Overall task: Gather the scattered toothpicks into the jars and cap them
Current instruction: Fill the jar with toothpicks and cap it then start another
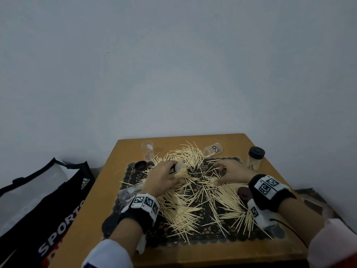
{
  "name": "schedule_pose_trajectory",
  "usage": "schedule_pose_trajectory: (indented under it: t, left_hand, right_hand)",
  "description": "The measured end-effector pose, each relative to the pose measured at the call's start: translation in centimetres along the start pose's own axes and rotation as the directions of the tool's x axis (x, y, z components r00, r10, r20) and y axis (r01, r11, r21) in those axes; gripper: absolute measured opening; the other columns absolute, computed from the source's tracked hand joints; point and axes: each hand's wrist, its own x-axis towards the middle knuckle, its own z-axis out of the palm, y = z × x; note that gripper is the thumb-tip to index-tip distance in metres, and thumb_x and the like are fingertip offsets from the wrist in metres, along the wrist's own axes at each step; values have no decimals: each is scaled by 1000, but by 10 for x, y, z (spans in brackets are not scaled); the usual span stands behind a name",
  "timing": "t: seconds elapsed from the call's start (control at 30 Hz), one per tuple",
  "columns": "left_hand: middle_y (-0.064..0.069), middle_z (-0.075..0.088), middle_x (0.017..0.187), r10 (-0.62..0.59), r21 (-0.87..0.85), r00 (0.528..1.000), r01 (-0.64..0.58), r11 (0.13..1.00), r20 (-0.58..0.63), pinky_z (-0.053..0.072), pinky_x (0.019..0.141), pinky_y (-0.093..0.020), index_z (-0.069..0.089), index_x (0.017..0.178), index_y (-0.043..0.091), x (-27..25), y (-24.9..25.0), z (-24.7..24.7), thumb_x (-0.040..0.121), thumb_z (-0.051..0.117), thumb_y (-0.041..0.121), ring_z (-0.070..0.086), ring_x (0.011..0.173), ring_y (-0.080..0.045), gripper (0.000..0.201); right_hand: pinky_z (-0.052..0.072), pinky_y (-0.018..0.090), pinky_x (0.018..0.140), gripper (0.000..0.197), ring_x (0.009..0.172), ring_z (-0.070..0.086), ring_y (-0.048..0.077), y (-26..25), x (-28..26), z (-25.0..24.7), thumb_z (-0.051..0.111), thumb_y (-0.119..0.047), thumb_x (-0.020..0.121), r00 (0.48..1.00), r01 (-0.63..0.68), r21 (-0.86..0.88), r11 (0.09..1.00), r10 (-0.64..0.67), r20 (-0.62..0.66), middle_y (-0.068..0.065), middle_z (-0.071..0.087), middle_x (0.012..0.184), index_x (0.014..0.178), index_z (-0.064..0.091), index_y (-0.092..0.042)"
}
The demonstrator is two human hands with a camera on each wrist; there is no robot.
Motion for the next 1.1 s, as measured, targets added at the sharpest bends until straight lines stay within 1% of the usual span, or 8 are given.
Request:
schedule_pose_trajectory:
  t: [0.17,0.27,0.37,0.5,0.67,0.83,0.97,1.1]
  left_hand:
    - [7,61,116,-3,-1,1000,3,1000,6,41,82,-27,55,127,22,0,-1,1,79,75,45,52,104,-12,56]
    - [6,61,116,0,-5,1000,0,1000,4,40,81,-26,55,127,21,0,0,0,80,76,43,52,105,-13,57]
    - [7,61,116,-10,-14,1000,10,1000,11,41,82,-27,55,127,21,0,0,0,79,76,44,52,104,-12,57]
    - [7,61,117,-24,-25,999,25,999,30,45,86,-31,55,128,23,1,0,0,79,76,46,52,105,-13,58]
    - [6,61,118,-23,-17,999,24,1000,36,45,86,-31,55,129,23,1,0,1,79,75,46,51,105,-12,58]
    - [5,61,119,-12,-11,999,13,1000,41,43,86,-31,54,129,22,0,2,-1,81,75,42,51,107,-14,56]
    - [5,61,120,-16,-10,999,16,1000,41,45,89,-34,54,129,21,0,2,-1,81,75,39,51,108,-14,56]
    - [6,61,119,-17,-12,999,17,1000,43,45,90,-33,54,129,21,0,3,-1,81,75,39,52,108,-14,56]
  right_hand:
    - [43,39,102,101,122,50,23,1,-1,4,81,-64,58,976,-108,-286,952,156,154,5,50,136,137,45,-11]
    - [52,37,76,57,87,61,24,-5,-2,6,85,-41,67,990,-57,-192,980,80,116,10,63,97,102,61,-3]
    - [34,24,52,25,57,44,13,-10,-3,7,80,-21,75,994,-49,-111,993,60,92,0,49,67,78,57,-11]
    - [34,22,53,26,62,46,11,-15,2,11,75,-16,78,999,-2,-137,991,7,42,-2,52,75,101,67,-5]
    - [39,27,61,26,73,51,16,-22,8,19,73,-16,81,1000,8,-194,981,-10,-9,15,67,96,100,67,1]
    - [46,33,73,10,86,56,21,-28,9,19,66,-15,85,999,-4,-319,948,-8,-38,1,56,90,88,56,-16]
    - [44,32,76,23,100,57,24,-31,10,21,62,-19,90,999,1,-371,929,-14,-33,7,59,110,110,57,-9]
    - [37,27,70,15,95,54,23,-33,10,24,59,-16,91,997,42,-365,930,-63,-44,6,57,104,103,55,-8]
